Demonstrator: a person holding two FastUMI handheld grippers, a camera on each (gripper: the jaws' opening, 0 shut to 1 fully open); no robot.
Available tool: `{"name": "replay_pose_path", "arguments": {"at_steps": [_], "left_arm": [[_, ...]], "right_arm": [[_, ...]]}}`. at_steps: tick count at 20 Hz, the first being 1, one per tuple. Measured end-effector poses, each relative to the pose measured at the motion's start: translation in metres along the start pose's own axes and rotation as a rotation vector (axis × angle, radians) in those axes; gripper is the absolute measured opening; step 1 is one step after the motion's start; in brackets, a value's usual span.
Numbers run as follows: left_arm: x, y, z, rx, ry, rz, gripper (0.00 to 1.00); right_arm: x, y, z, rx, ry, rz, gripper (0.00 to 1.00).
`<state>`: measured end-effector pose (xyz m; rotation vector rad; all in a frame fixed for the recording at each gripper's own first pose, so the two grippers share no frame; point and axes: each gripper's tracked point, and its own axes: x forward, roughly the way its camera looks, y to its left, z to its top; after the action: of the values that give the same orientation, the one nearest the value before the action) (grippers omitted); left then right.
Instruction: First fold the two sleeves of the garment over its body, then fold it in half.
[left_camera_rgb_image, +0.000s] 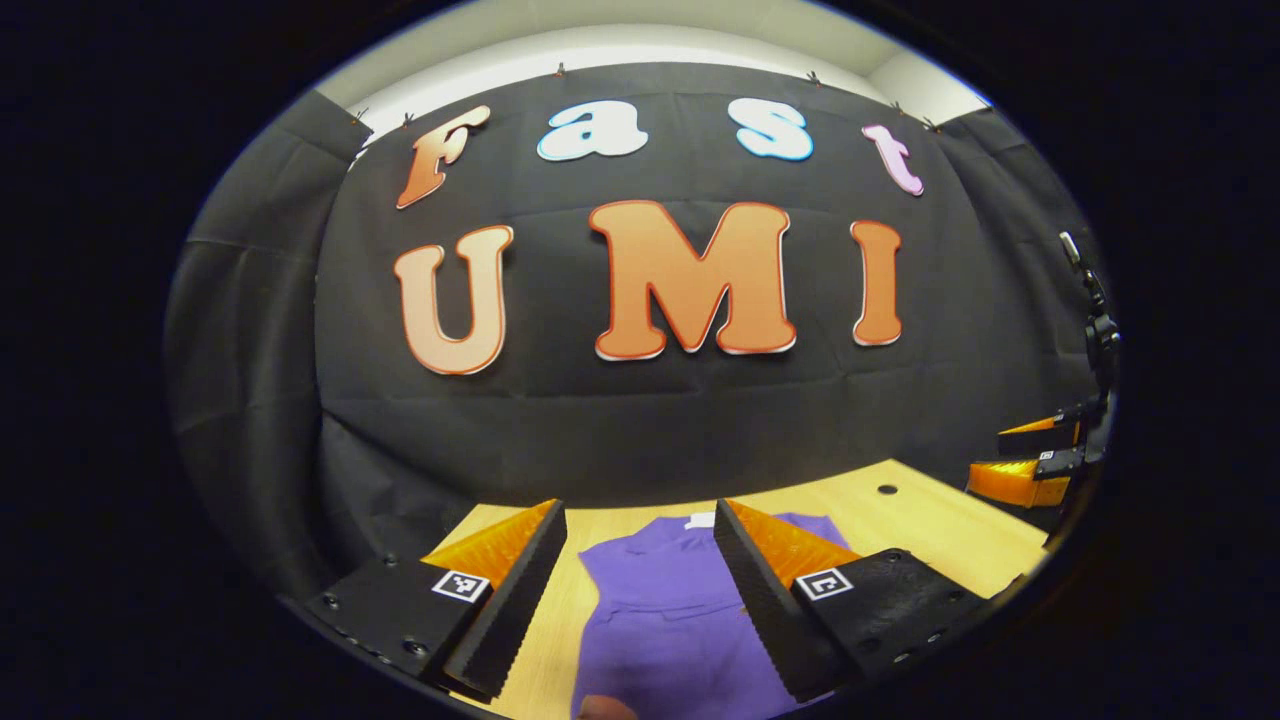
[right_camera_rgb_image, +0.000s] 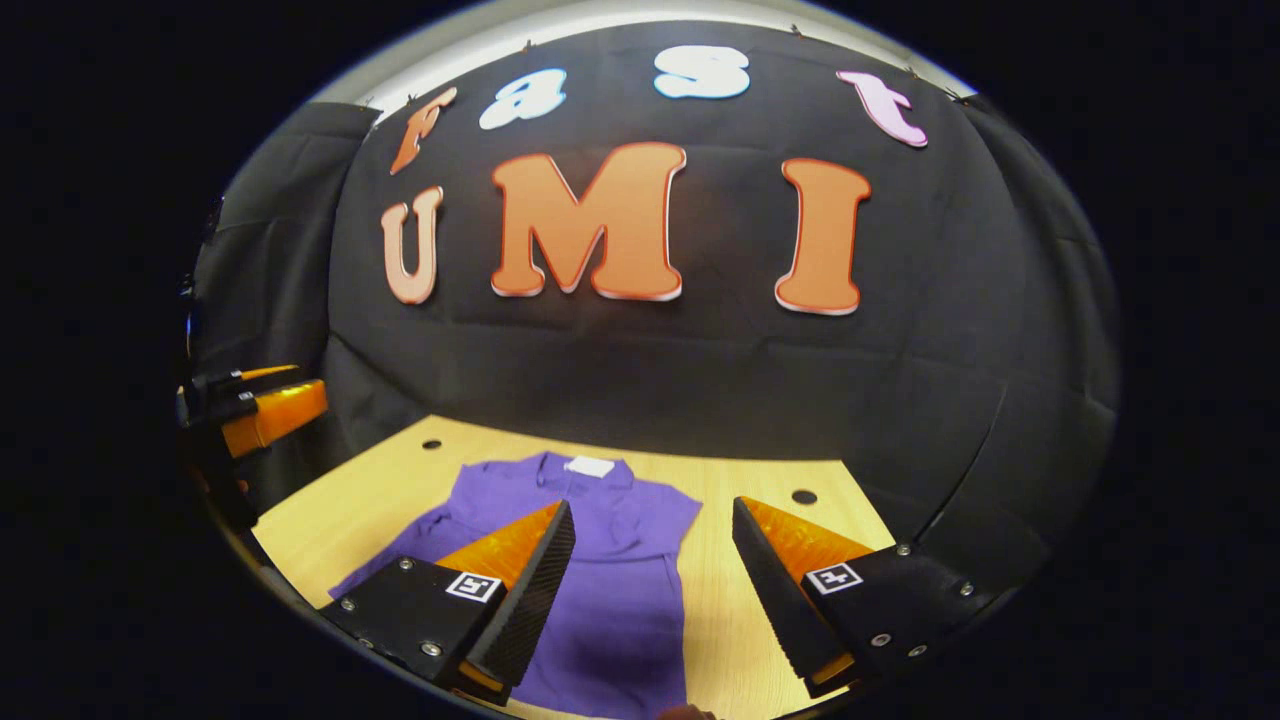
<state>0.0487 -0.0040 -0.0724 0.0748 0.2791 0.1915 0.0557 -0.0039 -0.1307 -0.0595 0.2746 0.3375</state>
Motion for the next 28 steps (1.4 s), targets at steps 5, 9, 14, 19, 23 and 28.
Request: {"name": "replay_pose_path", "arguments": {"at_steps": [5, 9, 14, 19, 23, 28], "left_arm": [[-0.015, 0.024, -0.069, 0.021, 0.177, 0.02, 0.95], [-0.024, 0.026, -0.13, 0.031, 0.353, 0.0, 0.96], [-0.039, 0.027, -0.21, 0.018, 0.601, -0.041, 0.96], [-0.049, 0.021, -0.28, 0.007, 0.806, -0.093, 0.97], [-0.047, 0.022, -0.315, -0.016, 0.943, -0.11, 0.99], [-0.046, 0.023, -0.335, -0.034, 1.092, -0.096, 0.97]], "right_arm": [[-0.003, -0.01, -0.073, 0.062, 0.209, -0.014, 0.95], [-0.012, -0.011, -0.131, 0.097, 0.385, -0.02, 0.95], [-0.024, -0.005, -0.197, 0.111, 0.596, -0.001, 0.95], [-0.034, -0.003, -0.257, 0.138, 0.769, 0.001, 0.96], [-0.038, -0.004, -0.279, 0.131, 0.842, -0.006, 0.95], [-0.039, 0.004, -0.291, 0.145, 0.909, 0.001, 0.95]]}}
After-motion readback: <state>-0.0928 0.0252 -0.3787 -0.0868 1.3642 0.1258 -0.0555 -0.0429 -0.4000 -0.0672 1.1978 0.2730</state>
